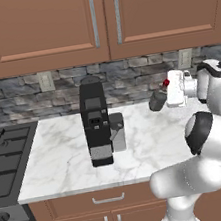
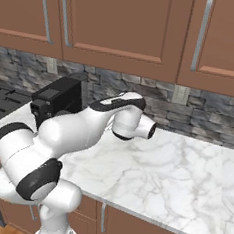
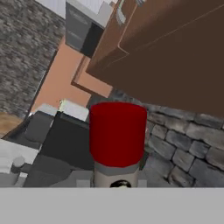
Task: Move the drinks to the dining counter.
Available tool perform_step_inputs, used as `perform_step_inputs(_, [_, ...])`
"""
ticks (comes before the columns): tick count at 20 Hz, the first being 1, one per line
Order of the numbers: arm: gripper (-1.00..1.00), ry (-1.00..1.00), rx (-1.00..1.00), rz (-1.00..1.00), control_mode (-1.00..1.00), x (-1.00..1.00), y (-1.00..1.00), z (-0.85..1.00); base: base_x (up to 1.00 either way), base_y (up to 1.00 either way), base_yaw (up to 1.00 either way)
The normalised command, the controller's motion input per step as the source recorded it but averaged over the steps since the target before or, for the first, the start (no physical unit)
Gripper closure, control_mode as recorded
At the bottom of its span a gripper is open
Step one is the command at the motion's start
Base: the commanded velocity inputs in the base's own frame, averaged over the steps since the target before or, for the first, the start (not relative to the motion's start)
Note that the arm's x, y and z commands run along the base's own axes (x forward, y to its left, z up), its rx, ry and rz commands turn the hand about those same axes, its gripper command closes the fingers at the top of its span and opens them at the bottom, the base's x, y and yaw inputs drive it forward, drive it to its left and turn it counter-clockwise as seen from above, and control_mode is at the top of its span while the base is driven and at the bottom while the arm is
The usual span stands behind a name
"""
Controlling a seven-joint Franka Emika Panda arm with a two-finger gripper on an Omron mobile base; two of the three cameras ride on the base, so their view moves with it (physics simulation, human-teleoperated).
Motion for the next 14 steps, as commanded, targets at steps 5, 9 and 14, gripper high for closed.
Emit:
perform_step_inputs(5, [1.0,-0.13,0.0,0.09,-1.0,-0.7,0.0,0.51,0.0,0.0,0.0])
perform_step_inputs(9, [1.0,-0.04,-0.02,0.06,-1.0,-0.7,0.0,0.08,0.0,0.0,0.0])
perform_step_inputs(14, [1.0,-0.02,-0.02,0.05,-1.0,-0.86,0.0,-0.03,0.0,0.0,0.0])
